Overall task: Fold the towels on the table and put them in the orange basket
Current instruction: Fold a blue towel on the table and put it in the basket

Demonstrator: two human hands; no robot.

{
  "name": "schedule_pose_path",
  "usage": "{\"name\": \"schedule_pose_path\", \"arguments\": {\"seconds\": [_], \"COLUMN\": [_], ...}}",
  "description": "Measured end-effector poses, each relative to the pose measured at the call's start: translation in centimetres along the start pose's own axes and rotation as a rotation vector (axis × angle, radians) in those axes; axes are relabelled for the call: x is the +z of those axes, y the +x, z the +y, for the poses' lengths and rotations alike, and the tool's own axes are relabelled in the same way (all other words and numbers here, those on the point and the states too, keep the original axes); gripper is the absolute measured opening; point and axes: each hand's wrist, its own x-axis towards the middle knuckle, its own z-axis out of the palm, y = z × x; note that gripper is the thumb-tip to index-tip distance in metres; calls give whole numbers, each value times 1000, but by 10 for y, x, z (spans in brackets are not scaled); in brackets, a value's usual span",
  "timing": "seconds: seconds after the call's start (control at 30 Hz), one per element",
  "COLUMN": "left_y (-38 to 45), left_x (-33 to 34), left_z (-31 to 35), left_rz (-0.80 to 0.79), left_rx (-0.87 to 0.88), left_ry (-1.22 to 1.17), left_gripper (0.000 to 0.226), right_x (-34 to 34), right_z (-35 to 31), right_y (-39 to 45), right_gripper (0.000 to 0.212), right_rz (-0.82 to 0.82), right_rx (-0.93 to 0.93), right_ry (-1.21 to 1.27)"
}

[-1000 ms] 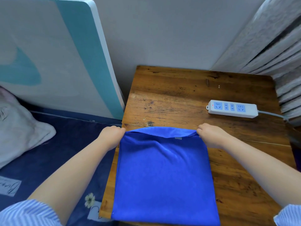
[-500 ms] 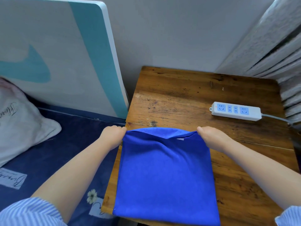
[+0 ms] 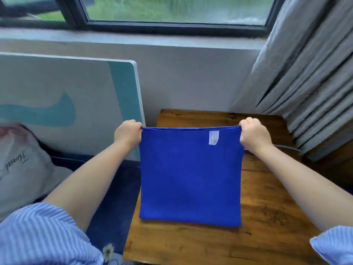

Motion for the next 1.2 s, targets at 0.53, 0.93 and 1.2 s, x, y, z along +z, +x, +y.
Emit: {"name": "schedule_pose_path", "arguments": {"seconds": [0.53, 0.93, 1.2], "left_y": [-44, -41, 7], "left_x": [-82, -46, -60], "left_z": [15, 16, 29], "left_rz": [480, 242, 294], "left_rx": [135, 51, -30], "left_ry": [-202, -210, -361], "left_gripper": [22, 25, 26], "right_x": [-100, -68, -68], "right_z": [-3, 17, 8], "right_y": [-54, -43, 9], "right_gripper": [37, 27, 28], "right_rz": [540, 239, 278], "right_rx": [124, 114, 201], "right_ry": [213, 267, 387]}}
